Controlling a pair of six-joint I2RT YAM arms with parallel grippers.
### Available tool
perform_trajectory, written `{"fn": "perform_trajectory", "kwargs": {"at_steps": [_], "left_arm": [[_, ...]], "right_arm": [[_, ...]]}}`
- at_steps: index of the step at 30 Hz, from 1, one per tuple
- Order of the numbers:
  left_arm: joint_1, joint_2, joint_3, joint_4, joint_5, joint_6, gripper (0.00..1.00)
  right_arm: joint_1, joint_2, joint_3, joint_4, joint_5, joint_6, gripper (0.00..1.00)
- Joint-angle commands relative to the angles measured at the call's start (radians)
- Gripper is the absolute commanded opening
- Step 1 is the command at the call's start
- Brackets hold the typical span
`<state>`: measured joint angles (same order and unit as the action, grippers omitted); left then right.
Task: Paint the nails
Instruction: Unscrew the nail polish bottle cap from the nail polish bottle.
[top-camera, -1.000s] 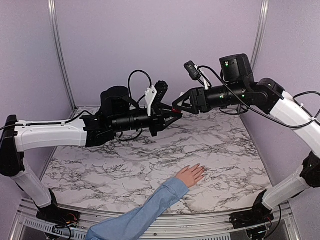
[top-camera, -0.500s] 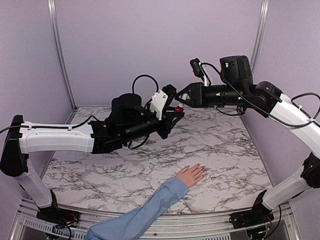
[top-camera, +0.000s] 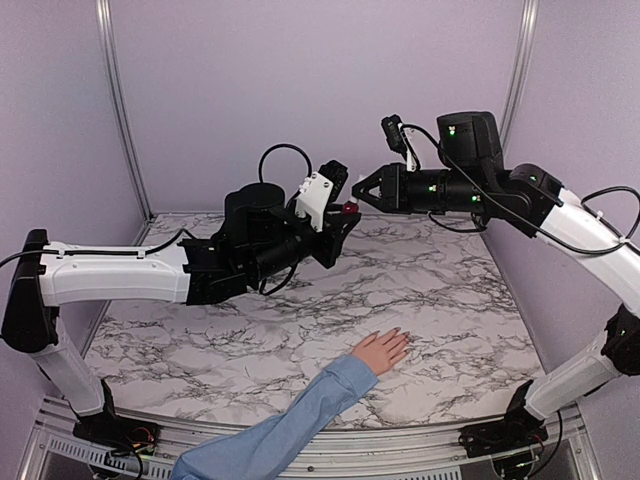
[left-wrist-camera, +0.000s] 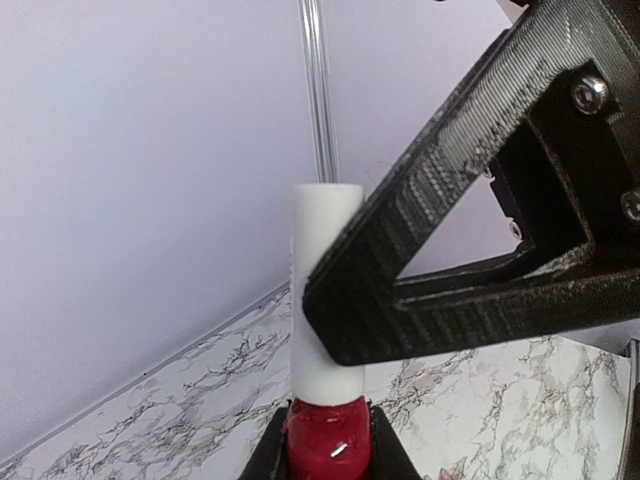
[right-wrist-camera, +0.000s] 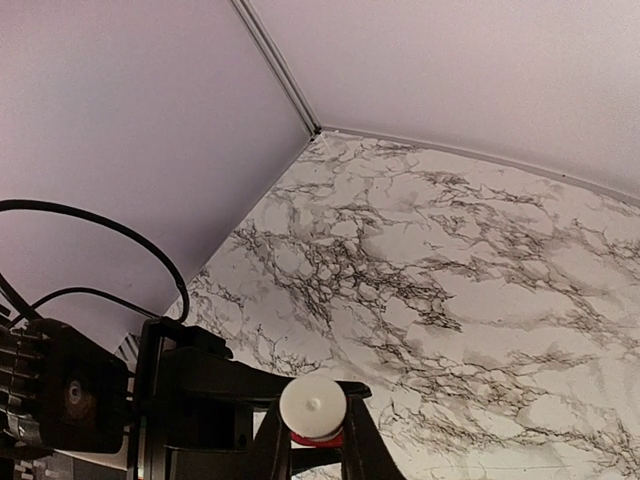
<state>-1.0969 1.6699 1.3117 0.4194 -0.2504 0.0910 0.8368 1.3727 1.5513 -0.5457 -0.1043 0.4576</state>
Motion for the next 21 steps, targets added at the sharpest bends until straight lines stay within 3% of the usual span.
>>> {"fn": "perform_trajectory", "kwargs": {"at_steps": [1, 9, 17, 21], "left_arm": [[-0.004, 0.004, 0.028, 0.014, 0.022, 0.007, 0.00], [0.003, -0.026, 0.015, 0.015, 0.164, 0.010, 0.00], [0.039, -0.070, -0.002, 0.034, 0.625, -0.027, 0.00], [0.046, -0.078, 0.016, 0.054, 0.769, -0.051, 0.00]], "right_arm": [[0.013, 0.002, 0.004, 0.038, -0.022, -0.009, 0.09], [0.014, -0.005, 0.013, 0.064, -0.112, -0.105, 0.00], [0.011, -0.020, 0.037, 0.041, -0.289, -0.283, 0.00], [0.007, -0.034, 0.043, 0.029, -0.401, -0.352, 0.00]]}}
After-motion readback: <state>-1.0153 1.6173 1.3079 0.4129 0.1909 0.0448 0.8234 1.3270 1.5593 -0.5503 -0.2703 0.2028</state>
